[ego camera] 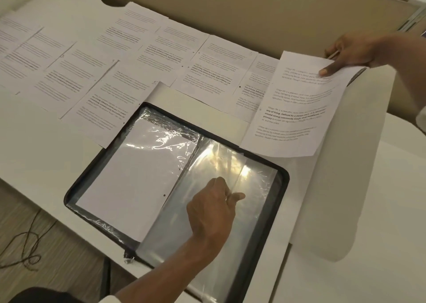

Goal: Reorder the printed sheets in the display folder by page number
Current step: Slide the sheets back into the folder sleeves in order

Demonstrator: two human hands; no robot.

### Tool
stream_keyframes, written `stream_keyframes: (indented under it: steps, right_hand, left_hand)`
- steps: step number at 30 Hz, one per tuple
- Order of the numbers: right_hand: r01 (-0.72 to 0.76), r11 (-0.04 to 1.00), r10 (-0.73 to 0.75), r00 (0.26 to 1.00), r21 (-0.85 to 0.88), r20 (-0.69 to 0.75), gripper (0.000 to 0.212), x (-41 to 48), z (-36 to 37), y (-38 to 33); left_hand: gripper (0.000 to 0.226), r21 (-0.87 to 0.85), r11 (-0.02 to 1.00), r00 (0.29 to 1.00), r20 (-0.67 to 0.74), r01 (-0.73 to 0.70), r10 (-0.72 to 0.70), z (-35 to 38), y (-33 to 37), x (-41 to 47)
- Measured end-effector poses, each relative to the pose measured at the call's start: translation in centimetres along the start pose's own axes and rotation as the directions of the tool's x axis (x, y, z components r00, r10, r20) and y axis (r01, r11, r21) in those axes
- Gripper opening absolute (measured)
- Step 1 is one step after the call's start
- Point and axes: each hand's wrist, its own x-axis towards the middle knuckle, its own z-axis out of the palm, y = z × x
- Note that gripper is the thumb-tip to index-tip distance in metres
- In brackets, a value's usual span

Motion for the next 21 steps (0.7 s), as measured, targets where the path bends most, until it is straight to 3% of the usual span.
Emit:
stream_keyframes:
  steps: [5,9,12,16,21]
  right_hand:
    - [0.007,1.0,-0.005,0.998,-0.031,0.055,0.017,1.1,0.3,-0.2]
    - [-0.023,1.0,0.024,0.998,-0.018,0.062,0.018,1.9,0.1,-0.4]
    - [-0.02,1.0,0.019,0.998,0.01,0.061,0.026,2.4,0.1,-0.3]
    - [-0.024,0.997,0.019,0.997,0.072,0.074,0.02,3.1,0.0,-0.2]
    - [0.021,0.999,-0.024,0.996,0.028,0.085,0.021,4.0,0.5,-1.0]
  left_hand:
    - [0.053,0.119,0.988,0.982,-0.147,-0.104,0.121,0.5,-0.8,0.9]
    - [0.038,0.124,0.985,0.966,-0.214,-0.119,0.143,1.0,-0.8,1.0]
    - [0.032,0.109,0.988,0.977,-0.17,-0.114,0.132,0.9,-0.8,1.1]
    - [0.032,0.127,0.985,0.987,-0.09,-0.119,0.13,0.5,-0.1,1.6]
    - [0.034,0.202,0.96,0.978,-0.038,-0.192,0.203,0.7,0.9,2.2]
